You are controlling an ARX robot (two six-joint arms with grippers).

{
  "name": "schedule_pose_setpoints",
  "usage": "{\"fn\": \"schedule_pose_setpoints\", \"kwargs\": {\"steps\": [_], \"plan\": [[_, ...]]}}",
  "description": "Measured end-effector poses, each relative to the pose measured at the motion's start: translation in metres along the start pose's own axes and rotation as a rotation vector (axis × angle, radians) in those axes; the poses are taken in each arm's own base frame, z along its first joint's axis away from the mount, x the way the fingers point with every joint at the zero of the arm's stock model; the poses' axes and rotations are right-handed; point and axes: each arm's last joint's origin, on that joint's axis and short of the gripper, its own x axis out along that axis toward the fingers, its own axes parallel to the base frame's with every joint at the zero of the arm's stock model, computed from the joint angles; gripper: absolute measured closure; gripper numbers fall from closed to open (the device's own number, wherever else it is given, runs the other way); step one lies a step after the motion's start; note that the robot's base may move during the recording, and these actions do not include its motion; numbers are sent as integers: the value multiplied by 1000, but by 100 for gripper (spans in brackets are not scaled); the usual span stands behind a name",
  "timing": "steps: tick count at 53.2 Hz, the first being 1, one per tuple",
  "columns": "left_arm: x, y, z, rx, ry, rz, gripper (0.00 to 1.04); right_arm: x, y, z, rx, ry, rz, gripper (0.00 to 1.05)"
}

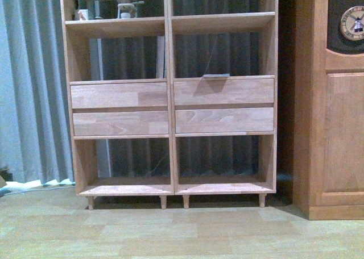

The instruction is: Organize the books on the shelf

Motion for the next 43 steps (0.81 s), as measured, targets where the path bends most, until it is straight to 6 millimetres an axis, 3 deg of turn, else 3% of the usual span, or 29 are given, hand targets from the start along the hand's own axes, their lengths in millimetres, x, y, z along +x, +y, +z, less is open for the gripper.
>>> {"fn": "schedule_pose_setpoints", "kwargs": {"steps": [43], "plan": [[0,0,0,0,0,0,7,0,0,0,0,0,0,7]]}}
